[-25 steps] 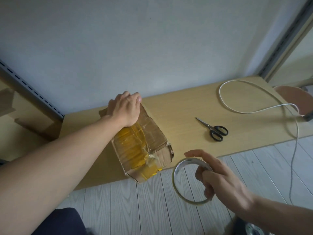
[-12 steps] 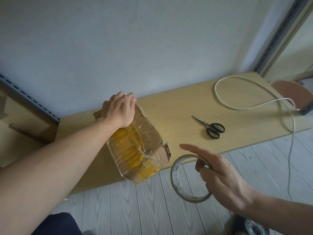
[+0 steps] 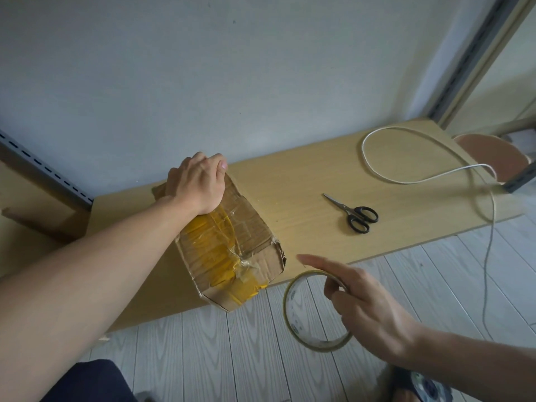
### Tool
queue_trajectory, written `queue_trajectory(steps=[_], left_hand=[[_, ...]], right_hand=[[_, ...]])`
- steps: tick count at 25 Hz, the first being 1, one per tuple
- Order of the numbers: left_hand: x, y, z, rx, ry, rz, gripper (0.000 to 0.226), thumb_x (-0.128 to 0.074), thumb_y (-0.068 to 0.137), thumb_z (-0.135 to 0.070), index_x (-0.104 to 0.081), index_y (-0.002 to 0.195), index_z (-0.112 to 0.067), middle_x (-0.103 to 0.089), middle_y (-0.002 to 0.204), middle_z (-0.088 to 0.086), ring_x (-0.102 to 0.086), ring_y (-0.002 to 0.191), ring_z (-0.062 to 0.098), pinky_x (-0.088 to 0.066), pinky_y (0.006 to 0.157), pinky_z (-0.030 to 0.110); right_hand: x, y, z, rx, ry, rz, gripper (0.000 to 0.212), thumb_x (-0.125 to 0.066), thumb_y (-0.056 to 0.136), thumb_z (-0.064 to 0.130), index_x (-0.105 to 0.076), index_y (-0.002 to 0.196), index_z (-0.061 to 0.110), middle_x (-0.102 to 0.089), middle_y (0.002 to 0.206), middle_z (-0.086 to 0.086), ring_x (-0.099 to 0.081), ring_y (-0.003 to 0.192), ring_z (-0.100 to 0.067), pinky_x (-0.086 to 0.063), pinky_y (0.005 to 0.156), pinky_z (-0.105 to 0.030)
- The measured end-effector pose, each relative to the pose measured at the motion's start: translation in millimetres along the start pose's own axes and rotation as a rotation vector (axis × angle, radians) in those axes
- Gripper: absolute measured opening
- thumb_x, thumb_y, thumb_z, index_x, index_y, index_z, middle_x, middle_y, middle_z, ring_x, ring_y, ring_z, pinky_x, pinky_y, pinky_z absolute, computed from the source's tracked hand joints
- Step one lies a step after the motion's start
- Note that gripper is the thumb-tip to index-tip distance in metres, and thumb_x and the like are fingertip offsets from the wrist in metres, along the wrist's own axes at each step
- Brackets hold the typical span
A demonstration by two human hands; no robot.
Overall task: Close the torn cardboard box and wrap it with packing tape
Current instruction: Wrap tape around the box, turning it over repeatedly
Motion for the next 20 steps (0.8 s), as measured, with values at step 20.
queue_trajectory(steps=[20], left_hand=[[58.1,-30.5,12.7,-0.276,-0.028,0.385,0.093,-0.042,0.079,-0.087,-0.016,0.155,-0.04,0.002,0.168,-0.003,0.005,0.156,0.02,-0.002,0.118,0.069]], right_hand=[[-14.3,34.5,10.3,-0.218,0.39,-0.083,0.057,-0.037,0.085,-0.009,-0.064,0.115,0.032,-0.056,0.081,-0.008,-0.054,0.062,-0.013,-0.046,0.054,-0.022]])
Point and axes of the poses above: each hand's wrist, its own y-axis towards the middle knuckle, its own x-axis out of the back of the hand, z = x × y, the point moved 1 cm from there along y, towards the middle knuckle
